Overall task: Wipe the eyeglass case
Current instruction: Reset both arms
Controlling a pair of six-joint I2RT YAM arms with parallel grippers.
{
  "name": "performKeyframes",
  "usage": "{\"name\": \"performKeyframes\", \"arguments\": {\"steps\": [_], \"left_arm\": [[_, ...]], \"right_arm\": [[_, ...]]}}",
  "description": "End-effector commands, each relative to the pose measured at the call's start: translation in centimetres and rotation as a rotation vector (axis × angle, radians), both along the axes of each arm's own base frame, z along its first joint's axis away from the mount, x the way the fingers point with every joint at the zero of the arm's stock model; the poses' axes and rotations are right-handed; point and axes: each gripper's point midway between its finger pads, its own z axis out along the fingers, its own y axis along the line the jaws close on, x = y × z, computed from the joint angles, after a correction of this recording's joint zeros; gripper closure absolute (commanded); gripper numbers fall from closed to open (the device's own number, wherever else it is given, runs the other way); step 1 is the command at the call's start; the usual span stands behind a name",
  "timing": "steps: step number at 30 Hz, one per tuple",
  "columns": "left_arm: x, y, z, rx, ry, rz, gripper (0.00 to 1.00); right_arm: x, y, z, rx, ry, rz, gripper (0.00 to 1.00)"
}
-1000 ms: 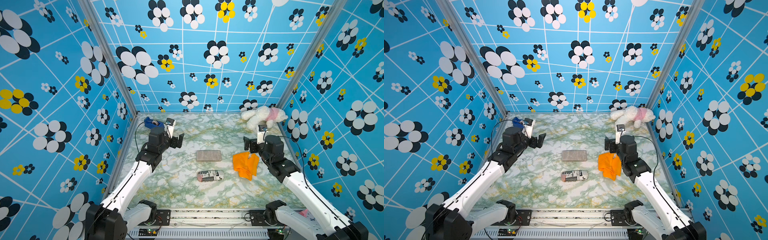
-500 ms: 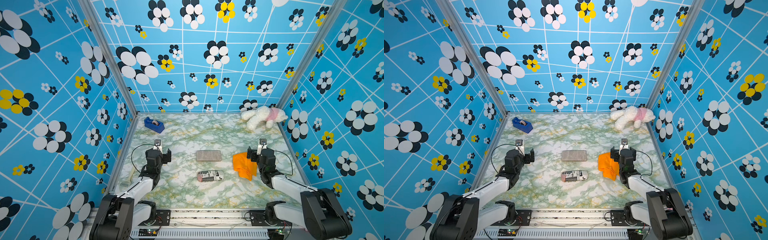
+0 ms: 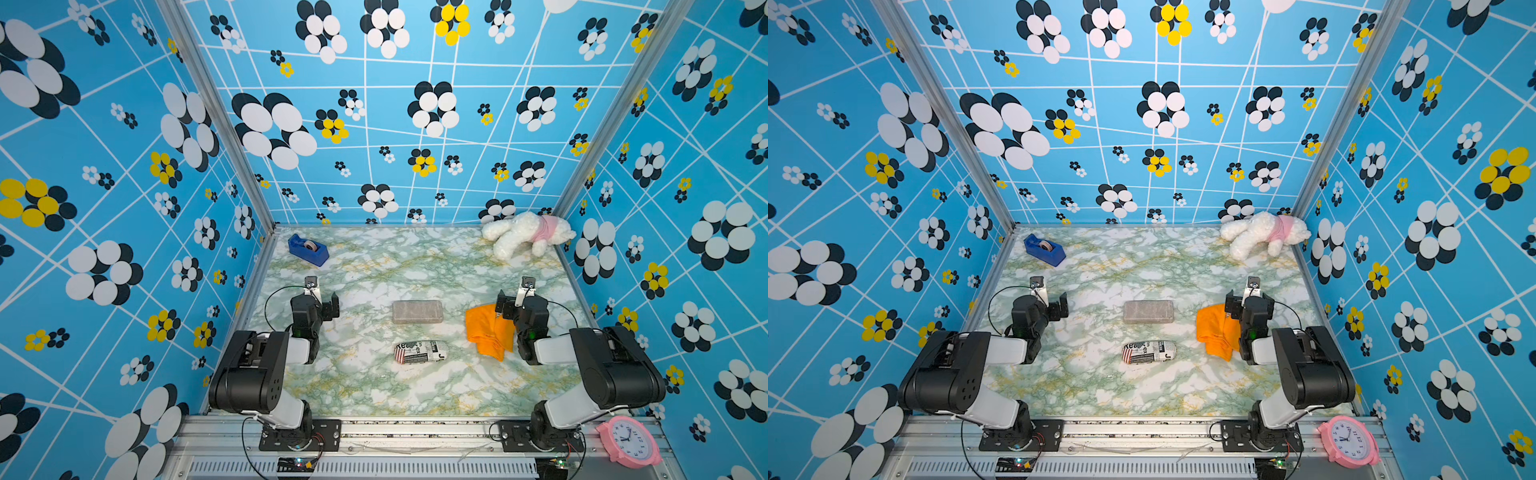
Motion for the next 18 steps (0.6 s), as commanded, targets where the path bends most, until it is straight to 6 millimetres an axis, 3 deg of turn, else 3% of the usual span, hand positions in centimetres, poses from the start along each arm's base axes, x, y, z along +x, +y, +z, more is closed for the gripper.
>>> {"name": "performKeyframes", "arguments": {"steps": [1, 18], "left_arm": [[1.1, -0.3, 1.3, -0.013, -0.034, -0.015, 0.01], [1.1, -0.4, 1.3, -0.014, -0.035, -0.017, 0.01]], "right_arm": [[0.8, 0.2, 0.9, 0.047, -0.023, 0.021, 0.0], [1.0, 1.2, 0.7, 0.049, -0.009, 0.08, 0.0]]}}
